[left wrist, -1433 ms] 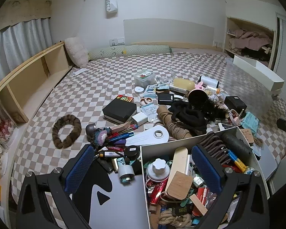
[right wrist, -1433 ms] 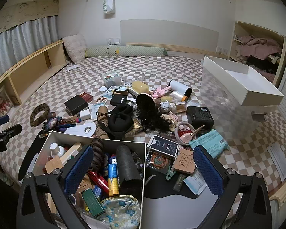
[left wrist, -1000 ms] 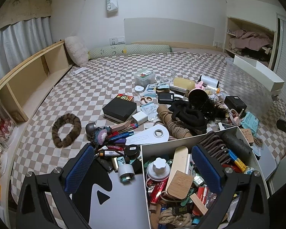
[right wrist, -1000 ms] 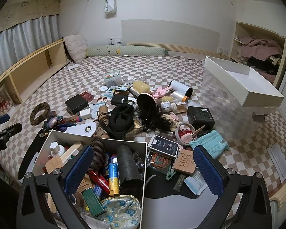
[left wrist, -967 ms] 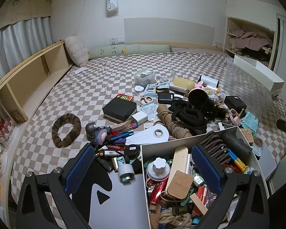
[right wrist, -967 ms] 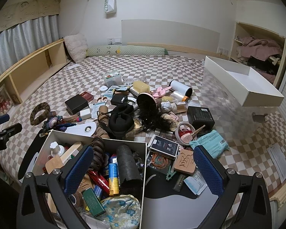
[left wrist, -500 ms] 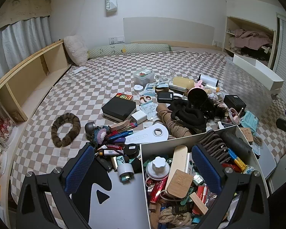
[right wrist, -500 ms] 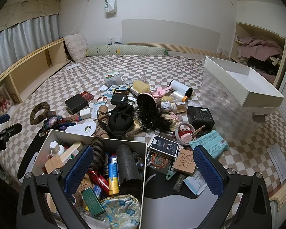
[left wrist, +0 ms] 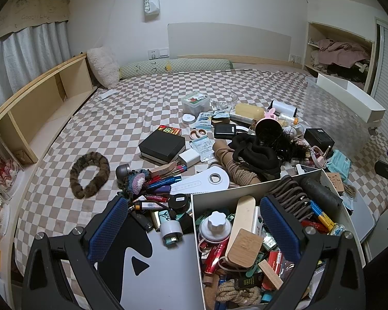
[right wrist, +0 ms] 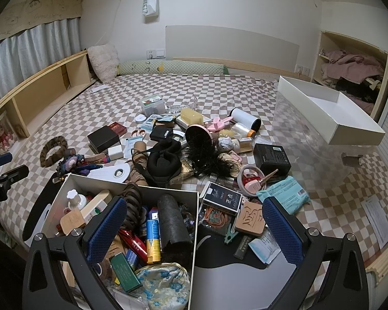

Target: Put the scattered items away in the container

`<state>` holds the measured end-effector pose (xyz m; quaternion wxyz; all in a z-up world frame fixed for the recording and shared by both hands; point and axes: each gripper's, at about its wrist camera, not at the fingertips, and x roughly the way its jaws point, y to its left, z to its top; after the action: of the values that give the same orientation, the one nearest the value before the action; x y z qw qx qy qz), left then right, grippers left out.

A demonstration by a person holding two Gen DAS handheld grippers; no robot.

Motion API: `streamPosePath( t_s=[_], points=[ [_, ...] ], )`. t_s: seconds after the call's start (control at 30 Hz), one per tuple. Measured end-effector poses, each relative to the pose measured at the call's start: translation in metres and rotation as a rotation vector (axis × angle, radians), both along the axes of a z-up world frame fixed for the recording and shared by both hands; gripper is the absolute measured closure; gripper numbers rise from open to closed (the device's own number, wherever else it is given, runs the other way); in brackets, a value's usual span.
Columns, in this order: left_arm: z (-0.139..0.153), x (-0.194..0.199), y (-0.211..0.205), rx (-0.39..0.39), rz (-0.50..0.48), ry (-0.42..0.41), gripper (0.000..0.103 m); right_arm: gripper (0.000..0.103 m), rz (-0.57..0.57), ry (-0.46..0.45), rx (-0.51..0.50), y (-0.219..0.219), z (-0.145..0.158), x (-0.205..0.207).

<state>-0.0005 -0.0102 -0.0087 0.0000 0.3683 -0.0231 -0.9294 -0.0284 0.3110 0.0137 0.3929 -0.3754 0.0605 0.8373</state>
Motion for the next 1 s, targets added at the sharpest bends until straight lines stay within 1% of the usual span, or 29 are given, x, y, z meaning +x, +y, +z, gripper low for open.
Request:
streamPosePath(
  t_s=[0.8,0.9,1.0],
  points=[
    [-0.0013,-0.0010,0.0005,0.000,0.002,-0.001,0.000,0.000,-0.001,-0.014,-0.001,0.0013,-0.0007,-0.0006],
    [-0.0018,-0.0017,0.0017,0.000,0.002,0.000,0.000,0.000,0.000,-0.019,0.008,0.0008,-0.0004,-0.0020],
    [-0.0021,-0.0010,0.0034,0.003,0.002,-0.001,0.000,0.000,-0.022,-0.032,0.026,0.0040,-0.0009,-0.0038]
  ],
)
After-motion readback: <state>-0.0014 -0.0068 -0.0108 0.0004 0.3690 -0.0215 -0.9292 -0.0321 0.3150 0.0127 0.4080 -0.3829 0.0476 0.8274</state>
